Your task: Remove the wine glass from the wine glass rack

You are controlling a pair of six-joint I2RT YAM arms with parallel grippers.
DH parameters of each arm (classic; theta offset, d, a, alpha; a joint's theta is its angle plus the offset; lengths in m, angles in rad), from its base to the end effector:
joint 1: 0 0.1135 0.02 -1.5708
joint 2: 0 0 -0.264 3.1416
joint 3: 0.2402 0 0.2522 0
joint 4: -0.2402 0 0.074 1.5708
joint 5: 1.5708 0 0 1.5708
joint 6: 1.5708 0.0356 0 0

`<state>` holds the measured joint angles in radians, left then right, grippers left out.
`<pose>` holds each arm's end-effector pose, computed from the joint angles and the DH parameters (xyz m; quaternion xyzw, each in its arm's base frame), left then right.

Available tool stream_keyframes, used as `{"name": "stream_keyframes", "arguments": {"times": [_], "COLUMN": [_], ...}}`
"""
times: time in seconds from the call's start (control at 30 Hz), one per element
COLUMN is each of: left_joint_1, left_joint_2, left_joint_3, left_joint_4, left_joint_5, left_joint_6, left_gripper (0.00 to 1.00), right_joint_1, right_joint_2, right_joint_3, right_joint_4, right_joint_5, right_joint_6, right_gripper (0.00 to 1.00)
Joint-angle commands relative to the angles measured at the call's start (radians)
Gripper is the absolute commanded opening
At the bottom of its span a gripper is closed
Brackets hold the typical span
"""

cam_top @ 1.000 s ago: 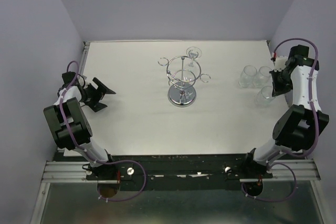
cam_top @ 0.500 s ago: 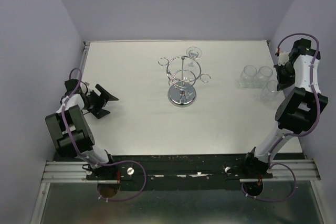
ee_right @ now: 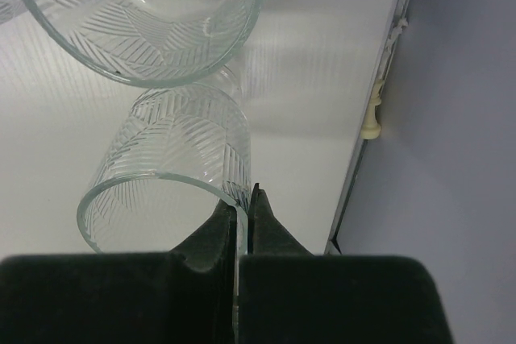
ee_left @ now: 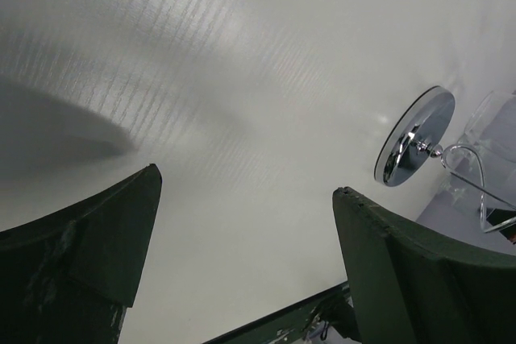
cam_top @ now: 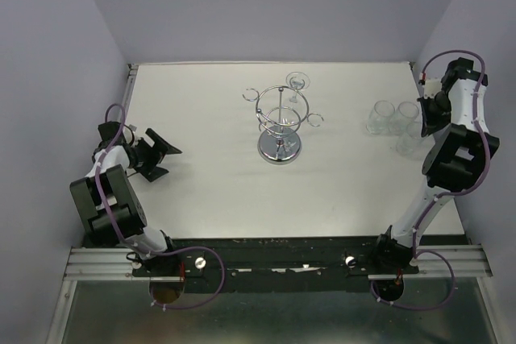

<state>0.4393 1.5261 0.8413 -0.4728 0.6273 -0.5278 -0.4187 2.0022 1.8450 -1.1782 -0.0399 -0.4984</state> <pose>0.2597 0.0990 0.1746 -0.3768 0.8537 -0.3103 0.1816 0.3727 -0.1643 0.2677 -0.0419 0.9920 -0.0342 0.1140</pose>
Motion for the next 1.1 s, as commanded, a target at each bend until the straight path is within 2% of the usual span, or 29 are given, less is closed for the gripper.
{"name": "stream_keyframes", "arguments": {"times": [0.0, 0.8, 0.9, 1.07], "left_joint_1": [0.006, 0.006, 0.006, 0.006], "left_joint_2": [-0.050, -0.103, -0.104, -0.107], "left_joint_3": [-0.016, -0.051, -0.057, -0.061], "left_joint_4": [0.008, 0.011, 0.022, 0.036], "left_joint_5": [-0.018, -0.040, -0.037, -0.025], "left_joint_6": [0.015, 0.025, 0.020, 0.011], "left_gripper": [0.99, 0.99, 0.99, 0.99], "right_joint_1": [-0.005, -0.008, -0.008, -0.011], "right_joint_2": [0.036, 0.089, 0.081, 0.055], "right_joint_3": [0.069, 0.085, 0.080, 0.085], "right_joint_4": [-0.037, -0.024, -0.028, -0.026], "right_joint_5": [-0.025, -0.014, -0.017, -0.008], "right_joint_6": [-0.008, -0.015, -0.015, -0.011], "right_gripper": [0.01, 0.01, 0.09, 0.11]}}
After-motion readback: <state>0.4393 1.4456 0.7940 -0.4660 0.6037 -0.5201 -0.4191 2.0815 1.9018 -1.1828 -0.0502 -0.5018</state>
